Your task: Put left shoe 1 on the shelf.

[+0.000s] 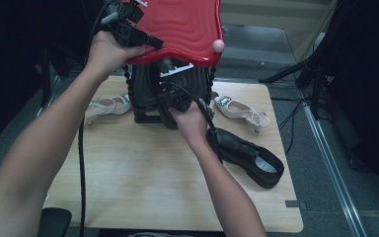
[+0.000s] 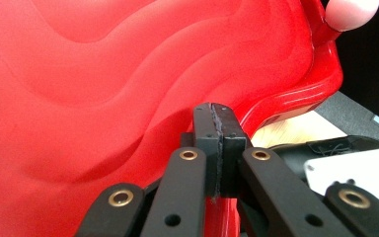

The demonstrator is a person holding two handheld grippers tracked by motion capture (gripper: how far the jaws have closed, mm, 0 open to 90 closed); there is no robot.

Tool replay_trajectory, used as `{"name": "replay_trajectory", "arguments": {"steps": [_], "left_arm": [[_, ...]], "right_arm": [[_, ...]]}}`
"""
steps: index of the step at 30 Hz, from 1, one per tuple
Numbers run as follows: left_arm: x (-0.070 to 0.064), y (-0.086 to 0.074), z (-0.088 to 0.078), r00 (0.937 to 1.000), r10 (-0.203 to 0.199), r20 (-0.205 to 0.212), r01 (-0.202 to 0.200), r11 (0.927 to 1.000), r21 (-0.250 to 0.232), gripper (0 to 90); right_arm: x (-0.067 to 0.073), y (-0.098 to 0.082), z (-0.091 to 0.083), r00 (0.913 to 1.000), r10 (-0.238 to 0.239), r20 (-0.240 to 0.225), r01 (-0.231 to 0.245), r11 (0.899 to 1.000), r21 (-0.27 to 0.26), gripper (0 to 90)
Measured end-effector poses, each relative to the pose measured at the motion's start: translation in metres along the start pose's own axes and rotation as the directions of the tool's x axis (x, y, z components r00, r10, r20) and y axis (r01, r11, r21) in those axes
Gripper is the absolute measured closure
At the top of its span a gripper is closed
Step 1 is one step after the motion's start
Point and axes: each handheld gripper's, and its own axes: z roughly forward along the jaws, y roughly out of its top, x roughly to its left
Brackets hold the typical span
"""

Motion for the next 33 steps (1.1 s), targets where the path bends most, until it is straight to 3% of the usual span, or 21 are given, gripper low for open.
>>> {"name": "replay_trajectory", "arguments": {"steps": [7,11,14,18,27,29,33], "left_arm": [[0.0,0.0,0.0,1.0,0.002,-0.003,-0.002,1.0,-0.004,90.0],[0.0,-0.001,0.0,1.0,0.004,-0.006,-0.004,1.0,-0.005,90.0],[-0.001,-0.001,0.0,0.9998,0.011,-0.017,-0.011,0.9999,-0.007,90.0],[-0.001,-0.001,0.0,0.9998,0.014,-0.017,-0.015,0.9999,-0.009,90.0],[-0.004,0.001,0.001,0.9988,0.031,-0.039,-0.032,0.9995,-0.004,90.0],[-0.004,0.001,0.001,0.9989,0.028,-0.039,-0.028,0.9996,-0.004,90.0],[-0.004,0.001,0.001,0.999,0.026,-0.037,-0.026,0.9996,-0.006,90.0]], "right_arm": [[0.0,0.008,0.015,0.9997,-0.006,0.022,0.007,1.0,-0.025,86.6],[0.003,0.003,0.025,0.9991,-0.021,0.037,0.021,1.0,0.005,85.9],[0.003,0.002,0.029,0.9998,0.019,0.01,-0.019,1.0,0.01,80.7],[0.007,0.003,0.032,0.9997,0.009,0.021,-0.01,1.0,0.021,76.0],[0.009,0.004,0.012,0.9989,0.039,-0.027,-0.039,0.999,-0.017,71.2],[0.011,0.001,0.004,0.9997,0.018,-0.018,-0.019,1.0,-0.016,76.3],[0.011,-0.008,-0.011,0.9993,0.027,-0.024,-0.028,0.999,-0.017,86.4]]}}
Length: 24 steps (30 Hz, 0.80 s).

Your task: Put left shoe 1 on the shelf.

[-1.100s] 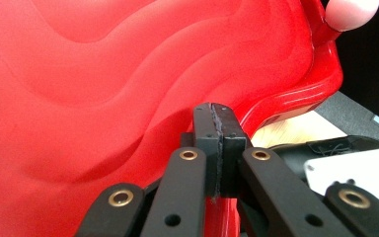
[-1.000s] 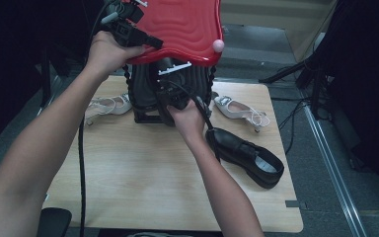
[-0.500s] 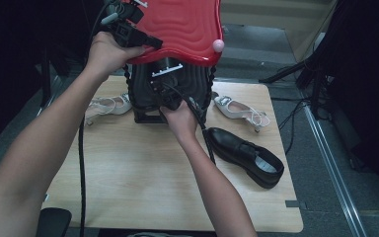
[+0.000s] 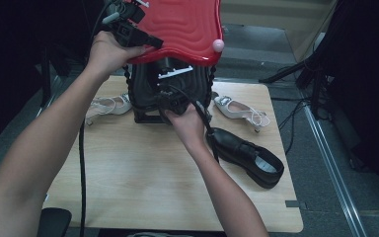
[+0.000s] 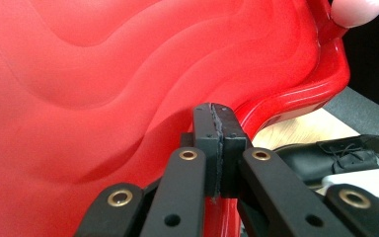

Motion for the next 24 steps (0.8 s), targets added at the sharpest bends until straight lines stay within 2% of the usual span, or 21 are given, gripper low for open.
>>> {"name": "replay_trajectory", "arguments": {"steps": [1,4,11,14,18,21,24], "left_arm": [[-0.001,0.0,0.0,1.0,0.002,-0.002,-0.002,1.0,-0.002,90.0],[-0.001,0.001,0.002,1.0,-0.001,-0.001,0.001,1.0,-0.008,90.0],[-0.003,0.001,0.002,1.0,0.004,-0.008,-0.004,0.9999,-0.009,90.0],[-0.001,0.0,0.003,0.9999,-0.014,0.008,0.014,0.9996,-0.023,90.0],[0.0,-0.001,0.003,0.9997,-0.02,0.015,0.02,0.9994,-0.03,90.0],[-0.002,-0.002,0.003,0.9999,-0.013,0.004,0.013,0.9993,-0.035,90.0],[-0.001,-0.002,0.003,0.9997,-0.023,0.007,0.023,0.999,-0.039,90.0]], "right_arm": [[0.0,-0.002,-0.004,0.9999,-0.009,-0.011,0.009,1.0,-0.004,90.0],[-0.001,-0.009,-0.016,0.9983,0.013,-0.058,-0.014,1.0,-0.019,90.0],[0.005,-0.034,-0.03,0.9934,-0.048,-0.104,0.047,0.999,-0.018,90.0],[0.003,-0.049,-0.029,0.9915,-0.075,-0.106,0.073,0.997,-0.019,90.0],[-0.004,-0.067,-0.022,0.9925,-0.041,-0.115,0.041,0.999,-0.005,90.0],[-0.012,-0.076,-0.018,0.9953,-0.019,-0.095,0.021,1.0,0.016,90.0],[-0.02,-0.08,-0.015,0.9969,0.006,-0.078,-0.004,1.0,0.022,90.0]]}}
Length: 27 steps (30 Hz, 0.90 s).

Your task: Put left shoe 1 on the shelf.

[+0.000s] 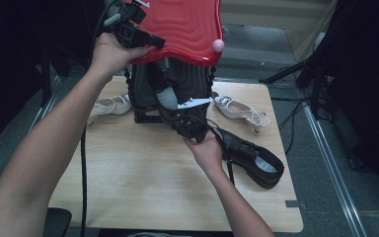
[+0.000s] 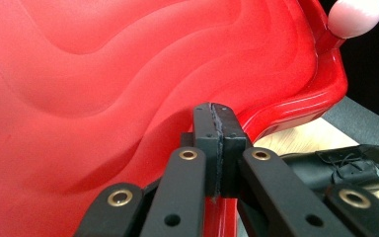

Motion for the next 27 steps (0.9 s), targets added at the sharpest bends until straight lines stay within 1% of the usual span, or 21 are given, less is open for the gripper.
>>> {"name": "replay_trajectory", "arguments": {"steps": [2,4,5,7,10,12,13,14,15,17,20,21,24,27], "left_arm": [[0.001,-0.001,0.0,1.0,-0.001,0.004,0.001,1.0,-0.003,90.0],[0.001,-0.001,0.0,1.0,-0.001,0.005,0.001,1.0,-0.004,90.0],[0.0,-0.001,0.0,1.0,0.001,-0.001,-0.001,1.0,-0.003,90.0],[-0.001,0.0,0.0,1.0,0.004,-0.008,-0.004,1.0,-0.005,90.0],[0.0,0.0,0.0,0.9999,-0.01,-0.004,0.01,0.9999,-0.001,90.0],[0.0,0.0,0.0,0.9999,-0.012,-0.003,0.012,0.9999,-0.002,90.0],[0.0,-0.001,0.0,1.0,-0.007,-0.004,0.007,1.0,-0.002,90.0],[0.0,-0.001,0.0,1.0,-0.008,-0.005,0.008,1.0,-0.003,90.0],[0.0,-0.001,0.0,1.0,-0.008,-0.004,0.008,1.0,-0.003,90.0],[0.0,-0.001,0.0,1.0,-0.007,-0.003,0.007,1.0,-0.003,90.0],[-0.001,-0.001,0.0,1.0,-0.006,-0.007,0.006,1.0,-0.004,90.0],[-0.001,-0.001,0.0,1.0,-0.005,-0.008,0.005,1.0,-0.004,90.0],[-0.002,-0.001,-0.001,0.9999,0.0,-0.016,0.0,1.0,-0.002,90.0],[-0.002,-0.001,-0.001,0.9998,0.003,-0.02,-0.003,1.0,-0.003,90.0]], "right_arm": [[-0.004,0.001,0.001,0.9998,0.02,0.001,-0.02,1.0,-0.012,90.0],[-0.006,0.003,0.004,0.9987,0.044,-0.026,-0.044,0.999,0.0,90.0],[-0.006,0.004,0.004,0.9987,0.043,-0.026,-0.043,0.999,0.005,90.0],[-0.002,0.006,0.005,0.9993,0.037,-0.008,-0.037,0.999,0.009,90.0],[-0.001,0.01,0.004,0.999,0.037,-0.025,-0.037,0.999,0.005,90.0],[0.002,0.014,0.004,0.9994,0.031,-0.013,-0.031,0.999,0.01,90.0],[0.002,0.016,0.006,0.9998,0.021,-0.006,-0.021,1.0,0.007,90.0],[0.003,0.018,0.007,0.9997,0.022,-0.003,-0.022,1.0,0.012,90.0],[0.003,0.02,0.008,0.9994,0.033,-0.007,-0.033,0.999,0.014,90.0],[0.004,0.024,0.012,0.9992,0.038,-0.013,-0.037,0.999,0.017,90.0],[0.006,0.031,0.017,0.9997,0.025,-0.009,-0.025,0.999,0.02,90.0],[0.008,0.034,0.019,0.9996,0.028,-0.006,-0.028,0.999,0.024,90.0],[0.009,0.042,0.025,0.9999,0.017,-0.002,-0.017,1.0,0.02,90.0],[0.011,0.051,0.029,0.9998,0.02,-0.001,-0.02,1.0,0.017,90.0]]}}
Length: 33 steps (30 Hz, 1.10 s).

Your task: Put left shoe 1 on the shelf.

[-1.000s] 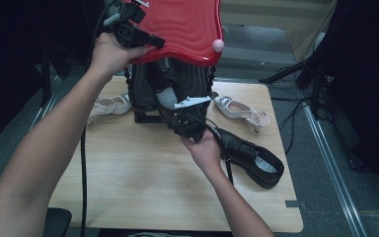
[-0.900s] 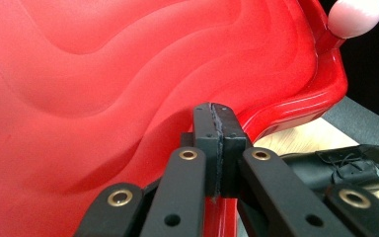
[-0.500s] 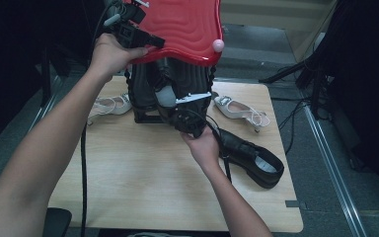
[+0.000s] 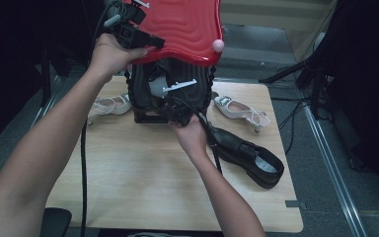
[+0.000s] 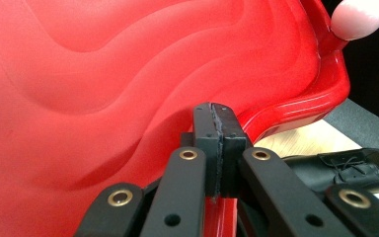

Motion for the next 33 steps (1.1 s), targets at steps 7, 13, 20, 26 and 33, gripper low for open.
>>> {"name": "replay_trajectory", "arguments": {"steps": [7,13,20,26,33], "left_arm": [[0.001,0.0,-0.001,1.0,0.005,-0.001,-0.005,1.0,0.006,90.0],[0.0,0.0,-0.001,1.0,0.003,-0.003,-0.003,1.0,0.004,90.0],[0.001,-0.001,-0.001,1.0,0.001,-0.001,-0.001,1.0,0.001,90.0],[0.0,-0.001,-0.002,1.0,0.001,-0.005,-0.001,1.0,0.001,90.0],[0.002,0.001,-0.002,0.9997,-0.025,0.0,0.025,0.9995,0.018,90.0]], "right_arm": [[0.006,0.02,0.014,0.9993,0.014,-0.034,-0.014,1.0,0.02,90.0],[0.023,0.029,0.032,0.9993,-0.033,-0.017,0.033,0.999,0.008,90.0],[0.022,0.036,0.044,0.9988,-0.05,0.001,0.05,0.999,-0.015,90.0],[0.018,0.04,0.051,0.9995,-0.023,0.021,0.023,1.0,0.003,90.0],[0.016,0.035,0.049,0.9988,-0.021,-0.044,0.021,1.0,0.014,90.0]]}}
